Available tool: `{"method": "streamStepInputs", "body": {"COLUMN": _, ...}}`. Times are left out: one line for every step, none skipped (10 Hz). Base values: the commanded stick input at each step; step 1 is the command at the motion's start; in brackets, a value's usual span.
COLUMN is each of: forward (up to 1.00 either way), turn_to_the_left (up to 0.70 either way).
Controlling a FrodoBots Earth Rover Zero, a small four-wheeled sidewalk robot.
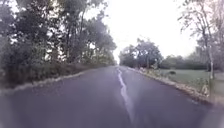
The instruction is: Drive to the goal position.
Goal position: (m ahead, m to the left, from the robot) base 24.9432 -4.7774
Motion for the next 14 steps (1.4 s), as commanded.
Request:
{"method": "streamStepInputs", "body": {"forward": 1.0, "turn_to_the_left": 0.0}}
{"method": "streamStepInputs", "body": {"forward": 1.0, "turn_to_the_left": 0.0}}
{"method": "streamStepInputs", "body": {"forward": 1.0, "turn_to_the_left": 0.0}}
{"method": "streamStepInputs", "body": {"forward": 1.0, "turn_to_the_left": 0.0}}
{"method": "streamStepInputs", "body": {"forward": 1.0, "turn_to_the_left": 0.0}}
{"method": "streamStepInputs", "body": {"forward": 1.0, "turn_to_the_left": 0.0}}
{"method": "streamStepInputs", "body": {"forward": 1.0, "turn_to_the_left": 0.0}}
{"method": "streamStepInputs", "body": {"forward": 1.0, "turn_to_the_left": 0.0}}
{"method": "streamStepInputs", "body": {"forward": 1.0, "turn_to_the_left": -0.06}}
{"method": "streamStepInputs", "body": {"forward": 1.0, "turn_to_the_left": -0.27}}
{"method": "streamStepInputs", "body": {"forward": 1.0, "turn_to_the_left": -0.36}}
{"method": "streamStepInputs", "body": {"forward": 1.0, "turn_to_the_left": -0.4}}
{"method": "streamStepInputs", "body": {"forward": 1.0, "turn_to_the_left": -0.4}}
{"method": "streamStepInputs", "body": {"forward": 1.0, "turn_to_the_left": -0.34}}
